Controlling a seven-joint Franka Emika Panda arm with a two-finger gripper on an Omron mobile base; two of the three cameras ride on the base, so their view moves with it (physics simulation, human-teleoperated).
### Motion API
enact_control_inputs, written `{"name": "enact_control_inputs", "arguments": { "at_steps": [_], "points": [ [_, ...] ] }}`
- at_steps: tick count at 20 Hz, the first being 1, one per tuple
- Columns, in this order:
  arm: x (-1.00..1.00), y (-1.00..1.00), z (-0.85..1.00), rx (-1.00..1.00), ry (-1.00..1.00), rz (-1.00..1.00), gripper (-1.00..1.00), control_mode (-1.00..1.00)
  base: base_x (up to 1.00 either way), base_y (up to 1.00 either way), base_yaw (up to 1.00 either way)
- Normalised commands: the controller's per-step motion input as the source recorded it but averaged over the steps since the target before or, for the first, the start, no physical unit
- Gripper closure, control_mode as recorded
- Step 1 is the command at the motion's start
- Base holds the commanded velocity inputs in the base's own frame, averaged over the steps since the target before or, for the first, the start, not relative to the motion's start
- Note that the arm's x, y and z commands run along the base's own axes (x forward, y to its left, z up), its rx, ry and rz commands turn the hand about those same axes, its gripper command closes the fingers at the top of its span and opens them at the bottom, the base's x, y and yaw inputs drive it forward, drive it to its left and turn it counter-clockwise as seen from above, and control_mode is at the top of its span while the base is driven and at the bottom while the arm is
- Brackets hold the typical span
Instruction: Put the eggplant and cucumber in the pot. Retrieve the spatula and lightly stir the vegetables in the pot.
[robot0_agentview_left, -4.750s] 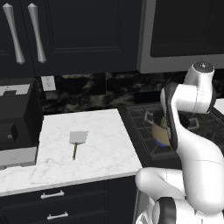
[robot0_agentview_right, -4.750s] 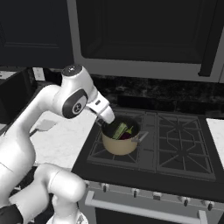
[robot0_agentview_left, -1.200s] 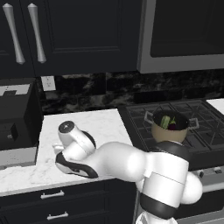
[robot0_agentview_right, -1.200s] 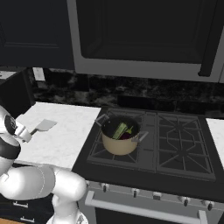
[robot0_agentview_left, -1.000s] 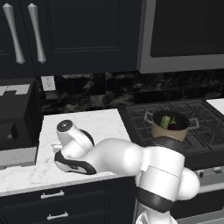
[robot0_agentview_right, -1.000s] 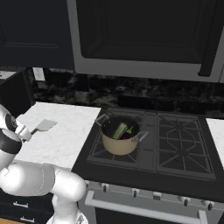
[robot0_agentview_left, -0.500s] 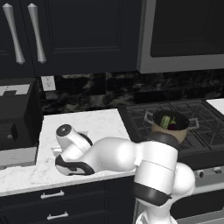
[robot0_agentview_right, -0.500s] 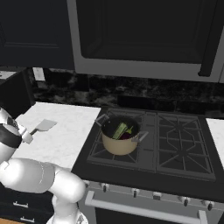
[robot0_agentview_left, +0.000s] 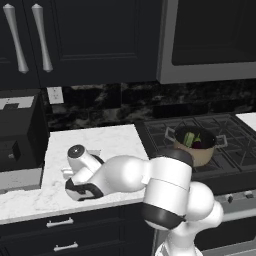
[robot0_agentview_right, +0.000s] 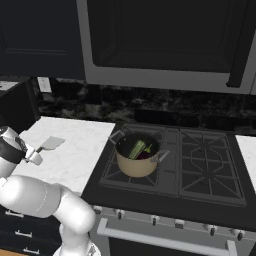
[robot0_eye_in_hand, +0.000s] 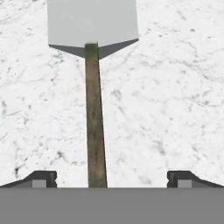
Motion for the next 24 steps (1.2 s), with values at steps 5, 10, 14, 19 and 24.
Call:
{"name": "enact_control_inputs", "arguments": {
  "at_steps": [5,10,14,19,24],
  "points": [
    [0.17,0.03,-0.18,0.0,0.0,0.0,-1.0,-1.0,0.0,0.0,0.0],
    [0.0,0.11,-0.16,0.0,0.0,0.0,1.0,-1.0,0.0,0.0,0.0],
    [-0.01,0.0,-0.08,0.0,0.0,0.0,1.0,-1.0,0.0,0.0,0.0],
    [-0.3,-0.07,0.15,0.0,-0.06,-0.02,1.0,-1.0,0.0,0.0,0.0],
    [-0.64,-0.47,0.94,0.08,-0.15,-0.09,1.0,-1.0,0.0,0.0,0.0]
  ]
}}
